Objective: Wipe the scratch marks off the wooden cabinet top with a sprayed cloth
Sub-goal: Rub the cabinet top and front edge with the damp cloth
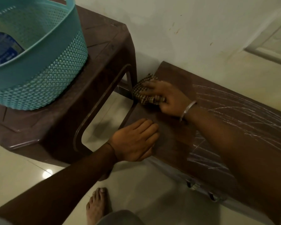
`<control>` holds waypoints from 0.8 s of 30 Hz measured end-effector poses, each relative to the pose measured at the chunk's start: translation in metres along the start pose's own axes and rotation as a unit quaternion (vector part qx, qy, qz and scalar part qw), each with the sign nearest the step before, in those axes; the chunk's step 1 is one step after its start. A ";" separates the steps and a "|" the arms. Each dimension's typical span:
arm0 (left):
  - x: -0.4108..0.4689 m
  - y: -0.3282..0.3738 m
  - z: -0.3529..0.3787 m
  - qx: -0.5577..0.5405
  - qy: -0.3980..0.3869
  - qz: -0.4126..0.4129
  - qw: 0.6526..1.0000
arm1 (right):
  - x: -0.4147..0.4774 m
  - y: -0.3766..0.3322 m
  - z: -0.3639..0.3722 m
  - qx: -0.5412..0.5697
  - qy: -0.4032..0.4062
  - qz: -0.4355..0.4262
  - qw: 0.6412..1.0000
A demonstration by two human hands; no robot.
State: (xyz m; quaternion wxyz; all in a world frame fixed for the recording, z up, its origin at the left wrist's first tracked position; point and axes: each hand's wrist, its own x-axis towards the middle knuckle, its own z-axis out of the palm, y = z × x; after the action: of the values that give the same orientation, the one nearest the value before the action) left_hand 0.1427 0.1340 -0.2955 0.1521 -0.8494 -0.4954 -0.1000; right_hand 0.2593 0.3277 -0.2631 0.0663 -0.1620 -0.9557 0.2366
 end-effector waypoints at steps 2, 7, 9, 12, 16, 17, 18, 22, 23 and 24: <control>0.001 -0.001 -0.002 -0.006 -0.008 -0.008 1.000 | 0.016 0.021 -0.017 -0.012 0.032 0.076 0.997; 0.003 -0.001 -0.003 -0.031 -0.015 -0.019 0.999 | 0.016 0.015 -0.010 -0.046 0.063 0.122 0.989; 0.002 -0.003 -0.003 -0.036 -0.016 -0.018 0.999 | 0.001 -0.003 0.004 -0.025 0.044 0.066 0.997; 0.002 -0.004 -0.003 -0.027 -0.015 -0.015 0.999 | -0.013 -0.011 0.015 -0.006 -0.002 0.003 1.000; 0.002 -0.006 -0.004 -0.028 -0.006 -0.013 0.999 | 0.013 0.022 -0.008 0.001 0.050 0.051 0.997; 0.001 -0.007 -0.004 -0.033 -0.005 -0.012 0.999 | 0.022 0.032 -0.016 -0.003 0.069 0.086 0.994; 0.001 -0.006 -0.003 -0.036 -0.003 -0.012 0.999 | 0.030 0.040 -0.023 -0.008 0.080 0.118 0.990; -0.002 -0.006 0.001 -0.028 0.003 -0.016 0.999 | 0.044 0.045 -0.026 -0.025 0.084 0.177 0.980; -0.002 -0.006 0.001 -0.029 0.003 -0.019 0.999 | 0.042 0.040 -0.022 -0.030 0.084 0.179 0.980; -0.004 -0.005 0.001 -0.030 0.003 -0.027 0.999 | 0.037 0.031 -0.017 -0.031 0.085 0.173 0.981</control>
State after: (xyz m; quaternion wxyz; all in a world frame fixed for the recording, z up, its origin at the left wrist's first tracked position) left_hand 0.1367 0.1335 -0.2967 0.1255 -0.8397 -0.5143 -0.1212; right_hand 0.2369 0.3735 -0.2609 0.1002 -0.3461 -0.9111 0.2001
